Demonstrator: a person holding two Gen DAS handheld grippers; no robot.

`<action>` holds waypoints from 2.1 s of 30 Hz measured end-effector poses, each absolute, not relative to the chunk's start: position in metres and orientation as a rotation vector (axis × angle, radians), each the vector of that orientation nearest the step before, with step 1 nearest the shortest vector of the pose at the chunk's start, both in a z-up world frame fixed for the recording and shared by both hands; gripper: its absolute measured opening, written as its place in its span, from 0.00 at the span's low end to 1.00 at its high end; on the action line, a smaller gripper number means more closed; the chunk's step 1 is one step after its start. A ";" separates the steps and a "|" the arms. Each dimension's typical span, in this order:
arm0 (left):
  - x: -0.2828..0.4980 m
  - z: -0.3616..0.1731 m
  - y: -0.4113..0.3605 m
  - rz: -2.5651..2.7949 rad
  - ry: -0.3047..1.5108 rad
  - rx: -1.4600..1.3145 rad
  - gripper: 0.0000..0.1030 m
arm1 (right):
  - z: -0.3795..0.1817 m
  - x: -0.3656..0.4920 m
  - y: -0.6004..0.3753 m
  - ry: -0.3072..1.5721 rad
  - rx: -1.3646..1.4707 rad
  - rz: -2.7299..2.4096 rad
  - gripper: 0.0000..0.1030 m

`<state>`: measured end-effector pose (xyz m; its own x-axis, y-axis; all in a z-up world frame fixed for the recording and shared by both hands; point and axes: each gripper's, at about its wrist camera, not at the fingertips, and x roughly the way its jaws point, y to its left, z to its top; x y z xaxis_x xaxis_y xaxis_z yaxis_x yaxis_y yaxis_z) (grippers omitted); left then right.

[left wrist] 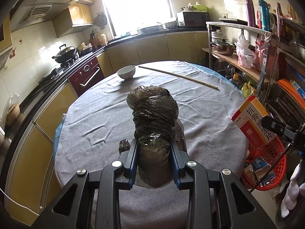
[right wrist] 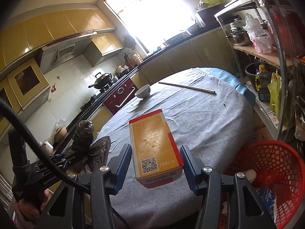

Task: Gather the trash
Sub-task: 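Carry the black bag with the left tool while the right tool carries the box toward the basket, then open the left tool over the basket while the right tool drops the orange box in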

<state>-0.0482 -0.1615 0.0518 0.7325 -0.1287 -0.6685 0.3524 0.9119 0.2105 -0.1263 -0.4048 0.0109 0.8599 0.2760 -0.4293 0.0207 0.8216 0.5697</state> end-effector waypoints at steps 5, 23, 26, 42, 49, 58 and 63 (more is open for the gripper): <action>-0.050 0.052 -0.171 -0.281 0.698 0.360 0.32 | 0.010 -0.131 -0.411 0.522 0.608 0.136 0.54; -0.061 0.050 -0.213 -0.345 0.686 0.435 0.32 | 0.006 -0.152 -0.440 0.499 0.658 0.099 0.54; -0.063 0.050 -0.218 -0.355 0.683 0.444 0.32 | 0.005 -0.156 -0.444 0.496 0.664 0.090 0.54; -0.074 0.047 -0.247 -0.411 0.673 0.503 0.32 | -0.006 -0.175 -0.470 0.495 0.707 0.039 0.54; -0.079 0.046 -0.263 -0.447 0.664 0.517 0.32 | -0.008 -0.184 -0.480 0.494 0.712 0.007 0.54; -0.088 0.044 -0.278 -0.488 0.656 0.542 0.32 | -0.015 -0.197 -0.496 0.504 0.733 -0.035 0.54; -0.091 0.044 -0.285 -0.506 0.651 0.555 0.32 | -0.019 -0.201 -0.500 0.507 0.740 -0.048 0.54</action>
<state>-0.0909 -0.2849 0.0439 0.6870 -0.2609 -0.6782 0.5932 0.7405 0.3160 -0.2012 -0.5003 -0.0186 0.8790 0.1332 -0.4579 0.2173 0.7428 0.6333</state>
